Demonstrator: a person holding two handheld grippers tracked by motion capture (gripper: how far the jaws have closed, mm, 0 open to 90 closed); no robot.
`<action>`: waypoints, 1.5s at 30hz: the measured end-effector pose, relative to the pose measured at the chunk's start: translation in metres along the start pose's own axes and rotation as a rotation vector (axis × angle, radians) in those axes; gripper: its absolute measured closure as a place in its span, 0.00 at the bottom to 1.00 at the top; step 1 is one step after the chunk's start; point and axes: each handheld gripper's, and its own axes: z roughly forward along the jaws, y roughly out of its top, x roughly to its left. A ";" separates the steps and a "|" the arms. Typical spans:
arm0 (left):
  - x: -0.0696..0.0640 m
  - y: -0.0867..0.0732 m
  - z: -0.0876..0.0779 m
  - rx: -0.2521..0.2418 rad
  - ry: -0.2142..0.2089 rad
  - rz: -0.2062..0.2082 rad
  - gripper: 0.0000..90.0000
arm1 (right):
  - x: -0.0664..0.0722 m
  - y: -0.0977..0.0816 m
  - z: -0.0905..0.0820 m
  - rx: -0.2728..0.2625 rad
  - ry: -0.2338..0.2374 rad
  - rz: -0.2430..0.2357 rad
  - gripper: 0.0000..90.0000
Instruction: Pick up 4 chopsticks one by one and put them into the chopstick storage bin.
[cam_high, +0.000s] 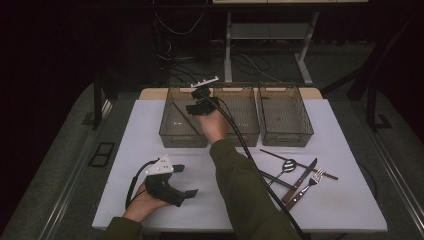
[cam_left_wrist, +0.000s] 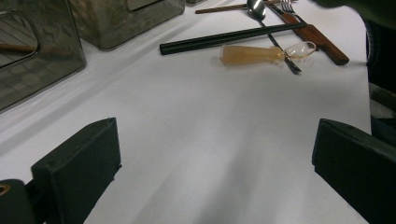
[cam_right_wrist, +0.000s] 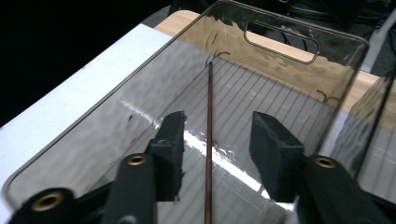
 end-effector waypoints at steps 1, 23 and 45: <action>0.001 0.000 0.000 -0.002 0.001 -0.001 0.01 | -0.002 -0.001 -0.004 0.001 0.006 -0.005 0.55; 0.003 -0.002 -0.001 -0.001 0.011 -0.004 0.01 | -0.071 -0.050 -0.106 -0.074 0.127 -0.093 0.38; 0.002 -0.003 0.000 0.003 0.019 -0.003 0.01 | -0.112 -0.119 -0.166 -0.088 0.218 -0.166 0.30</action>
